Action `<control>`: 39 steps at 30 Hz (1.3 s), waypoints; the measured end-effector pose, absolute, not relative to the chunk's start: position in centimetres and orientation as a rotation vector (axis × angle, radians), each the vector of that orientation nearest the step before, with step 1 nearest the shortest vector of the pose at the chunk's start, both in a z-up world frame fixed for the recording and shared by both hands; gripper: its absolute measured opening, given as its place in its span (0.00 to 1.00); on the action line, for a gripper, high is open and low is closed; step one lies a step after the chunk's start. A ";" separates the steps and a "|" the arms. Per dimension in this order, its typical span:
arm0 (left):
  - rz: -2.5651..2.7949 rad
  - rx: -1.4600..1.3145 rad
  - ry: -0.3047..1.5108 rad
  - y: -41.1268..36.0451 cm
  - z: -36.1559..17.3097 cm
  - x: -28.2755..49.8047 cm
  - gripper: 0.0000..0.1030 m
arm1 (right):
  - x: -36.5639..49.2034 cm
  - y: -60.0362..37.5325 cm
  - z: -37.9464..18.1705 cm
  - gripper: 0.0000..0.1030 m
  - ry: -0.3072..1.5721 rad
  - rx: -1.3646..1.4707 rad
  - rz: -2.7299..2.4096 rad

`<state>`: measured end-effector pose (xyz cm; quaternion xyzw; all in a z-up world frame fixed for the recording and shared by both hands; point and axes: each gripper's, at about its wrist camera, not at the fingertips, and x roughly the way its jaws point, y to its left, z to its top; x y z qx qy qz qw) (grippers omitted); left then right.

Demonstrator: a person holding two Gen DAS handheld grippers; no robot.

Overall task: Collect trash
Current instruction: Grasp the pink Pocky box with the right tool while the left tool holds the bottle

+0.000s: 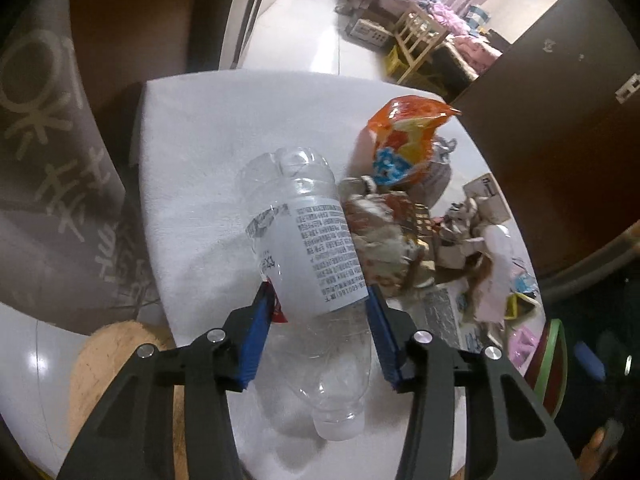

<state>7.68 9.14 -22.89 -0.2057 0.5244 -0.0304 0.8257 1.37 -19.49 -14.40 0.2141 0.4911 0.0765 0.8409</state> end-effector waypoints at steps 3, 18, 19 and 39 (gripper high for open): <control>-0.071 -0.430 1.096 9.2 -22.0 7.3 0.43 | 4.3 -19.4 -15.0 0.85 1.050 0.574 0.178; -0.088 -0.365 1.045 8.6 -19.9 6.5 0.43 | 12.8 -15.3 -21.6 0.85 1.281 0.626 0.114; -0.087 -0.364 1.045 8.6 -19.8 6.4 0.43 | 12.8 -15.1 -22.1 0.85 1.288 0.609 0.116; -0.072 -0.344 0.999 7.7 -18.7 5.7 0.43 | 7.9 -16.2 -16.9 0.10 1.060 0.691 0.382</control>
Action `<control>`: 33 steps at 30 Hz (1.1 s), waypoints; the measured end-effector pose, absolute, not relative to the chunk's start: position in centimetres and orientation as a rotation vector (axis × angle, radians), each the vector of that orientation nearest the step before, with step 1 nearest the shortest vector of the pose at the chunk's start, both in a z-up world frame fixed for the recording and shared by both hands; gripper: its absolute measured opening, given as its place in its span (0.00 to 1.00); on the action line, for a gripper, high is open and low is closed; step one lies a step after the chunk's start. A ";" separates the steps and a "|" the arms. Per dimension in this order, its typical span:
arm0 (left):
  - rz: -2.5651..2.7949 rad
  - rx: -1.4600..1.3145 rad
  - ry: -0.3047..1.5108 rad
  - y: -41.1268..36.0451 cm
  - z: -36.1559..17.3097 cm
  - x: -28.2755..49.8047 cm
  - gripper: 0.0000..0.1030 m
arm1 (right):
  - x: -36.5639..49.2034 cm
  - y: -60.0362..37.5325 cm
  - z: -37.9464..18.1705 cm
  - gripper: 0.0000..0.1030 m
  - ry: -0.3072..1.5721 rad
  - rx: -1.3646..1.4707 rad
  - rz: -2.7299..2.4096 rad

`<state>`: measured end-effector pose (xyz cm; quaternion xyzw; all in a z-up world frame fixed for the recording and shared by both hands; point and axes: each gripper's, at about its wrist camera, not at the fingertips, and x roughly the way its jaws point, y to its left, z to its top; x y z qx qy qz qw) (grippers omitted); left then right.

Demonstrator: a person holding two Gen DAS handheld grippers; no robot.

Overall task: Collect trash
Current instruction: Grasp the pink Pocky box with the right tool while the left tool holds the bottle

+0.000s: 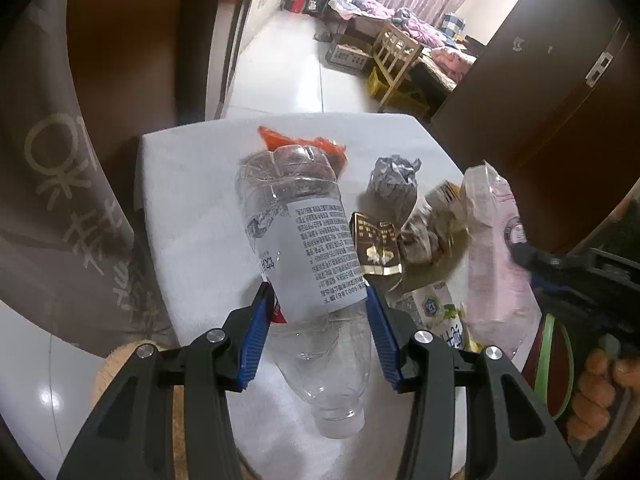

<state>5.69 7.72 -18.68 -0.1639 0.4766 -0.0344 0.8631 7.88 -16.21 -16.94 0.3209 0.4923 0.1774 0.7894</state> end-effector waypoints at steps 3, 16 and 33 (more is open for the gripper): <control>-0.077 -0.345 0.988 7.6 -18.2 5.6 0.43 | 6.2 -17.0 -15.5 0.10 1.009 0.661 0.389; -0.137 -0.308 0.868 5.3 -12.6 4.3 0.43 | 0.9 -20.3 -9.9 0.10 0.788 0.657 0.392; -0.099 -0.255 0.781 5.9 -9.0 3.9 0.43 | 3.2 -13.7 -15.4 0.58 1.009 0.376 0.356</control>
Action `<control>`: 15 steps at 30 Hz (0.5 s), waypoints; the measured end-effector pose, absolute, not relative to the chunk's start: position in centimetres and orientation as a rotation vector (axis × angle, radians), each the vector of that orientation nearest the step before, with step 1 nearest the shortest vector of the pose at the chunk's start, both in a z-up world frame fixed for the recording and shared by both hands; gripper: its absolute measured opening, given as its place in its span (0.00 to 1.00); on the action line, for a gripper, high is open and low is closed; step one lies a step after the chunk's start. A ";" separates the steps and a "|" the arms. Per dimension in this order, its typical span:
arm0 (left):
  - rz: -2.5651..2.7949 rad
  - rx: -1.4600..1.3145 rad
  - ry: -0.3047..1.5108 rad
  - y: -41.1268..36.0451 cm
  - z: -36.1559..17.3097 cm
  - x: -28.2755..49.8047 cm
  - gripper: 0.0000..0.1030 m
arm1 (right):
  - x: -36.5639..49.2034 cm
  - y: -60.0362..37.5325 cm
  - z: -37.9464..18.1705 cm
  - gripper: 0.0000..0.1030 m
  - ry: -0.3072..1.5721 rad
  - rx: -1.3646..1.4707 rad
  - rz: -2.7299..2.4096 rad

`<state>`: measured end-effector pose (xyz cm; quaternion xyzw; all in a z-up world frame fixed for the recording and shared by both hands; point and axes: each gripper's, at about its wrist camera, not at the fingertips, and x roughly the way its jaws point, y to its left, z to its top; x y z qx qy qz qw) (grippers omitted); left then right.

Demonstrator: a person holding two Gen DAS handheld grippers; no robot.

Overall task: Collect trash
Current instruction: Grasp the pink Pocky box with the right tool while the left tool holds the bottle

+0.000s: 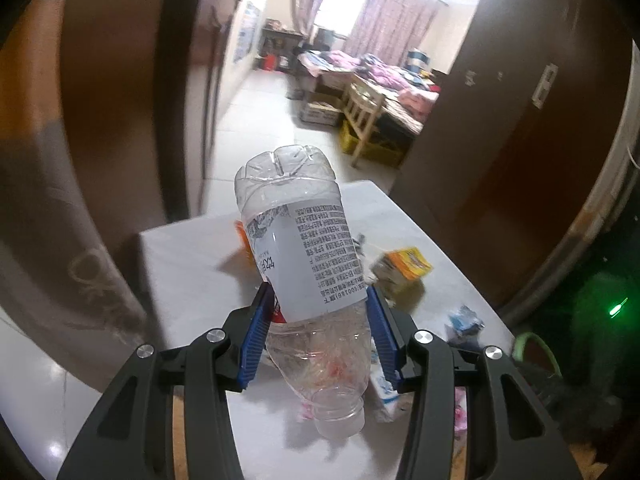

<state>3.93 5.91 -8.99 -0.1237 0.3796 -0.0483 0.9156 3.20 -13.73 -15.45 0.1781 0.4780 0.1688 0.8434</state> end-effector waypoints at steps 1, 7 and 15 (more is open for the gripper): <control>-0.090 -0.257 0.776 6.4 -8.8 3.9 0.43 | 3.8 -12.2 -16.4 0.60 1.036 0.333 0.369; -0.078 -0.265 0.744 7.8 -8.2 3.3 0.43 | 7.5 -6.6 -20.3 0.74 1.149 0.228 0.390; -0.088 -0.291 0.743 8.3 -8.4 3.3 0.43 | 9.8 -4.2 -23.2 0.62 1.231 0.144 0.325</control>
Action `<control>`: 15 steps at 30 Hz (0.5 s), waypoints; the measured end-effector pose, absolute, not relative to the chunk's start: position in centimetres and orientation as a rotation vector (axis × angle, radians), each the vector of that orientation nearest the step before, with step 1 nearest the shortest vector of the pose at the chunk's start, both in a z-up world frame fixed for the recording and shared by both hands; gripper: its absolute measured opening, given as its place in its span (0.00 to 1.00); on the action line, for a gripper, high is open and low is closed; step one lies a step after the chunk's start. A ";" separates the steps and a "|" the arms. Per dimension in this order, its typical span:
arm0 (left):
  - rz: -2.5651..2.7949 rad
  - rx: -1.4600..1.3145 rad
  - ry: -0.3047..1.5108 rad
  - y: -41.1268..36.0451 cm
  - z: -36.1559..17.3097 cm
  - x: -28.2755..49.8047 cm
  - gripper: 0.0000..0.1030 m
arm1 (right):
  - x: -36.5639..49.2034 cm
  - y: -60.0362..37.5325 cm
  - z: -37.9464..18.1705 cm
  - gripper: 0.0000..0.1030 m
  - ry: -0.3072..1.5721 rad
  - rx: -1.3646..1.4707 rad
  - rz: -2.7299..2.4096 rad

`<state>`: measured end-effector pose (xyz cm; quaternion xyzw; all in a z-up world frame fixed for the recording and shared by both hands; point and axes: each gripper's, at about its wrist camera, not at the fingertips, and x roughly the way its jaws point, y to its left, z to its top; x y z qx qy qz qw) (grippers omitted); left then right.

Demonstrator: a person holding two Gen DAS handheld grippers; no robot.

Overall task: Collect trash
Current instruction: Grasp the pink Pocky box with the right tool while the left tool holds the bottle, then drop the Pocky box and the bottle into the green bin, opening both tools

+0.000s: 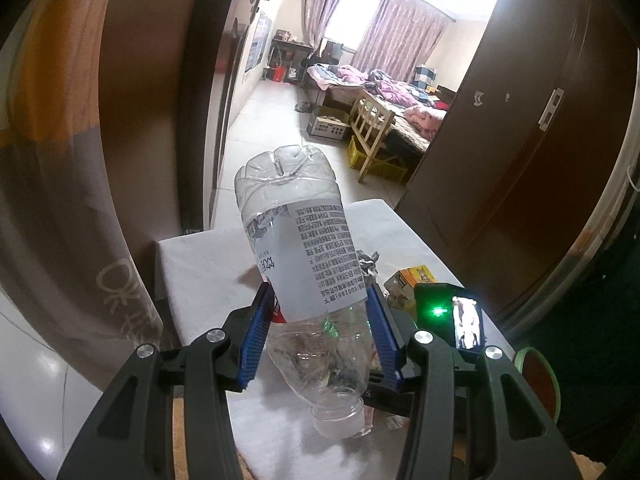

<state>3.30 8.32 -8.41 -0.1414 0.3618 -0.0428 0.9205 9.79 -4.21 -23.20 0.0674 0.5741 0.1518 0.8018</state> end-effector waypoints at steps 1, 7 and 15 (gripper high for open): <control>-0.089 -0.290 0.741 8.3 -8.4 3.3 0.43 | 9.7 -4.0 -23.1 0.43 1.228 0.137 0.330; -0.099 -0.287 0.756 7.8 -8.7 3.6 0.44 | 8.2 -6.7 -20.6 0.38 1.184 0.286 0.403; -0.162 -0.248 0.787 4.7 -8.9 4.0 0.44 | 2.7 -16.1 -14.4 0.38 1.011 0.523 0.416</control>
